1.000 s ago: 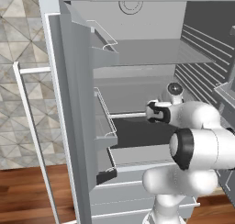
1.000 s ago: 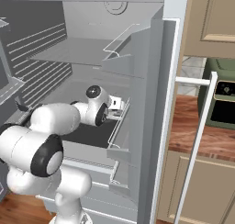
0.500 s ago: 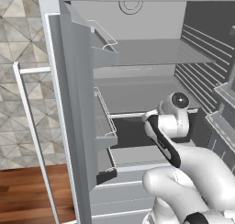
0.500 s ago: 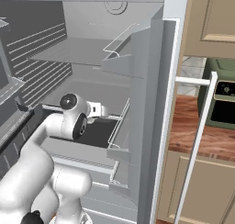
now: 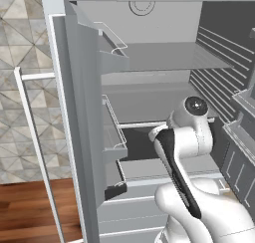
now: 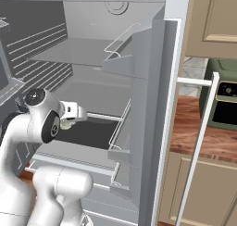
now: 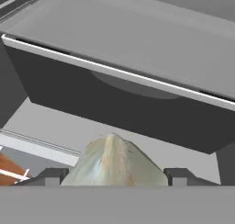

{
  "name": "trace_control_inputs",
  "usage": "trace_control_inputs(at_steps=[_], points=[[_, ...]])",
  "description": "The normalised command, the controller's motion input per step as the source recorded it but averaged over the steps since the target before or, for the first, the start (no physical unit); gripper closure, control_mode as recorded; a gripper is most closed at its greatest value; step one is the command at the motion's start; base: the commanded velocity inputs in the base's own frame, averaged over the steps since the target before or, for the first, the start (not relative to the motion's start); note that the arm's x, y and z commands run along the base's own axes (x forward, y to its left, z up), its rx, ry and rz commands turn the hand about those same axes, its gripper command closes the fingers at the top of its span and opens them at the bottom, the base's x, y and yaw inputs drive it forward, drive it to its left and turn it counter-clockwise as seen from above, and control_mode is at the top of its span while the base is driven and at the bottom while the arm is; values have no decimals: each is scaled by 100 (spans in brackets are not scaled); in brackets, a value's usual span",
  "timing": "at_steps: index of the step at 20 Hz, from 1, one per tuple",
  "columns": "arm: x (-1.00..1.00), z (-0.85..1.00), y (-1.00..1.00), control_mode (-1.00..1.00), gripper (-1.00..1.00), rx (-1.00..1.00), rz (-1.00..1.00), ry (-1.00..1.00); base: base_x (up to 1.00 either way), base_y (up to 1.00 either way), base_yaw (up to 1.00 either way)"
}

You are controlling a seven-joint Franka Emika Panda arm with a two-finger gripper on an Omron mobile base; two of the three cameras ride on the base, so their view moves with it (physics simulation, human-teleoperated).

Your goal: Grab the lemon wedge and garlic from the fridge, place them in the blender, close the lid, and turn on the blender to create a marinade.

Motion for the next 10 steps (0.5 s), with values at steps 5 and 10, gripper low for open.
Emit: trace_control_inputs(at_steps=[5,10], points=[[-66,41,5,-100,100,5,1,1,0,0,0],[-62,1,-24,-100,100,13,0,-2,0,0,0]])
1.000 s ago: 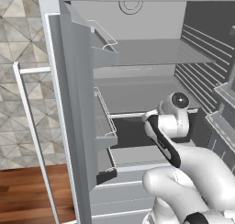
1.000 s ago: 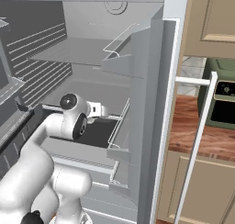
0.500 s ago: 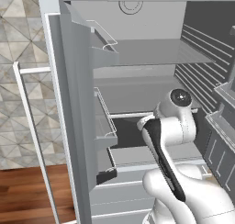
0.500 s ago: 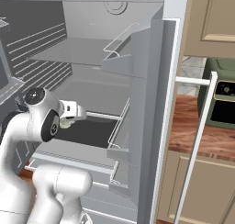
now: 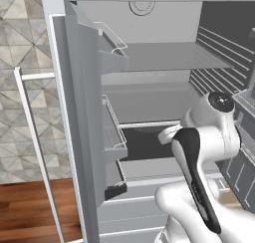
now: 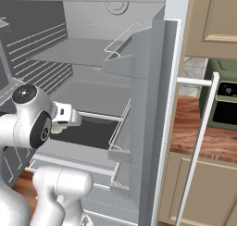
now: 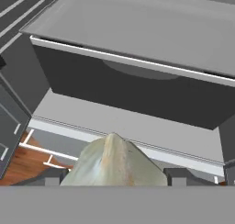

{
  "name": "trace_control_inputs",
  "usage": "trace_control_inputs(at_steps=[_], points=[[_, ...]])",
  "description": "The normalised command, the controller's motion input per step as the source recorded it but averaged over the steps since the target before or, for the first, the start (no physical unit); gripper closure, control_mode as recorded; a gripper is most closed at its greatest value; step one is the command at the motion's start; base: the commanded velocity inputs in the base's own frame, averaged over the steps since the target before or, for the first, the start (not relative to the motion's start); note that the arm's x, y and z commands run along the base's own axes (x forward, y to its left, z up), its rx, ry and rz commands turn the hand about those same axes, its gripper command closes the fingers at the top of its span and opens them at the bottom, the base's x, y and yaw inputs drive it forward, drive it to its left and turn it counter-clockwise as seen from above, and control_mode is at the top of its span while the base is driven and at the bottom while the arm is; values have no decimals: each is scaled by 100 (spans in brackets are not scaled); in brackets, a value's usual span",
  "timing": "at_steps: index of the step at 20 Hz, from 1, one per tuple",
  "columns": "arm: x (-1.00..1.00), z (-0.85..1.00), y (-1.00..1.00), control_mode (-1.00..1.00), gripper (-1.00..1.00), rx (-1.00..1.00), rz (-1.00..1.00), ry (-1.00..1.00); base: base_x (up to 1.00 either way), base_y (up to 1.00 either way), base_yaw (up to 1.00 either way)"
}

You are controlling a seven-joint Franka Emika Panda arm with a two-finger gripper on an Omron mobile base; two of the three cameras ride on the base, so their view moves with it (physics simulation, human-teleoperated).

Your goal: Grab the lemon wedge and garlic from the fridge, place them in the blender, close the lid, and turn on the blender to create a marinade.

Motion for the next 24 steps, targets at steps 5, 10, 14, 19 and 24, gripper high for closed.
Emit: trace_control_inputs(at_steps=[5,10,14,19,24], points=[[-44,5,-17,-100,100,10,0,0,0,0,0],[-11,16,-1,-100,100,1,0,0,0,0,0],[0,0,-6,-100,100,0,0,0,0,0,0],[0,0,0,-100,100,0,0,0,0,0,0],[0,0,0,100,100,0,0,0,-1,0,0]])
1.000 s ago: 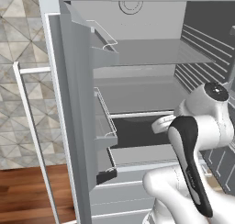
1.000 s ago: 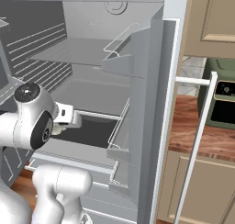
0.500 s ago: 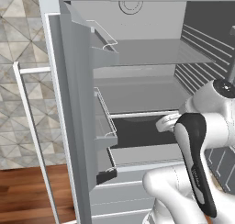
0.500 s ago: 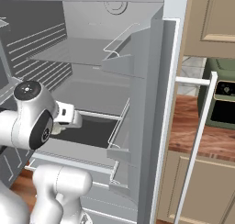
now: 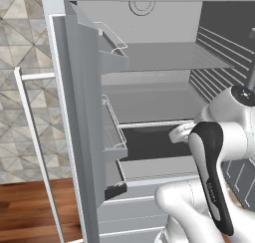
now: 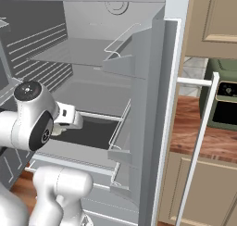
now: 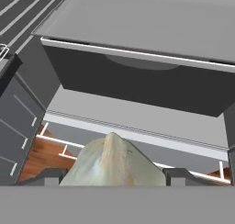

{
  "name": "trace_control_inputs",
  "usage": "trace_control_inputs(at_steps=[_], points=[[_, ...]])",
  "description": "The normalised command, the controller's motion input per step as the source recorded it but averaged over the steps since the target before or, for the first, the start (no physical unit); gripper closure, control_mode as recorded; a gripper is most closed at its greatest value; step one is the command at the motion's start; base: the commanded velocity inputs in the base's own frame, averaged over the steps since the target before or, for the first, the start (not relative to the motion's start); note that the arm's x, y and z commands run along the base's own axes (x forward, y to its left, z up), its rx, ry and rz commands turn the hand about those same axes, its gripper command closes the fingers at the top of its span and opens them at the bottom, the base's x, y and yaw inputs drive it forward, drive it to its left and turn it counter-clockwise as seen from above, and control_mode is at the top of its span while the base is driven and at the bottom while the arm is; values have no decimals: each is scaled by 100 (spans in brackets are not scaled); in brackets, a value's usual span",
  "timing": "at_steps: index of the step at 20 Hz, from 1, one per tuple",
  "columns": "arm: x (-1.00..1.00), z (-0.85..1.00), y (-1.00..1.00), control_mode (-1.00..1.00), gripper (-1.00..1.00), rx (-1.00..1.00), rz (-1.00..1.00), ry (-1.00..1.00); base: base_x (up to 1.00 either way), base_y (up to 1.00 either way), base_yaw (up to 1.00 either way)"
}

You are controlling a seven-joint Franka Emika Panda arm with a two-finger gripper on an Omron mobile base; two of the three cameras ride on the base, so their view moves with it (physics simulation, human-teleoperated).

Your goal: Grab the lemon wedge and garlic from the fridge, place them in the blender, close the lid, and turn on the blender to create a marinade.

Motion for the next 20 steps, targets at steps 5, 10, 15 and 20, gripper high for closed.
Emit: trace_control_inputs(at_steps=[5,10,15,20], points=[[0,0,0,100,100,0,0,0,-36,0,0],[0,0,0,100,100,0,0,0,-56,0,0],[0,0,0,100,100,0,0,0,-47,1,-3],[0,0,0,100,100,0,0,0,-35,6,-25]])
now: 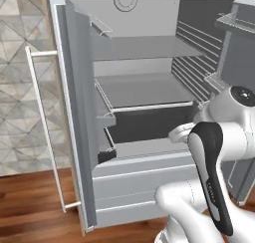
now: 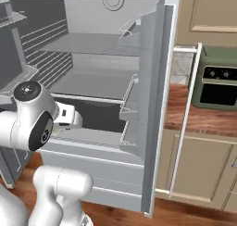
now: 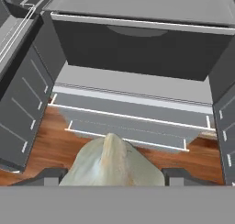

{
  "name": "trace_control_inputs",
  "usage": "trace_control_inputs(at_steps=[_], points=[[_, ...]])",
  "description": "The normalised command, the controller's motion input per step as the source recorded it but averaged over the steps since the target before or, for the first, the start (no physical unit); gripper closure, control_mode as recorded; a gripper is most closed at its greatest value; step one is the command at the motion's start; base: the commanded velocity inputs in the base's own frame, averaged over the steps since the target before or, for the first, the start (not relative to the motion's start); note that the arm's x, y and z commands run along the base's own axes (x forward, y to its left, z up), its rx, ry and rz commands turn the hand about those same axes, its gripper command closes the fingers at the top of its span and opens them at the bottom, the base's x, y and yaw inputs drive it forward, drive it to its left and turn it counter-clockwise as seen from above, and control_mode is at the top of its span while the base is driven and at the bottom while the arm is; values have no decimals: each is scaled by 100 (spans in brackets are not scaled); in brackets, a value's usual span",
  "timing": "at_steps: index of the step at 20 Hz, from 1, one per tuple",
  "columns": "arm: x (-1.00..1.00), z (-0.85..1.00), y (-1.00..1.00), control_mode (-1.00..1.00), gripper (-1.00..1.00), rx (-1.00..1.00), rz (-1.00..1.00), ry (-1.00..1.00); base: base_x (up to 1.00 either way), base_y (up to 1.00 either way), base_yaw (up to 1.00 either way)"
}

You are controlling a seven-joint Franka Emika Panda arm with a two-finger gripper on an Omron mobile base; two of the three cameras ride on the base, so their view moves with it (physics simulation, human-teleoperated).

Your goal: Grab the lemon wedge and garlic from the fridge, place them in the blender, close the lid, and turn on the blender to create a marinade.

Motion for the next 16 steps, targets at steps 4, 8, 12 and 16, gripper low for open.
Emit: trace_control_inputs(at_steps=[4,8,12,16], points=[[0,0,0,100,100,0,0,0,-56,7,-46],[0,0,0,100,100,0,0,0,-80,34,-50],[0,0,0,100,100,0,0,0,-89,66,-45],[0,0,0,100,100,0,0,0,-77,62,-46]])
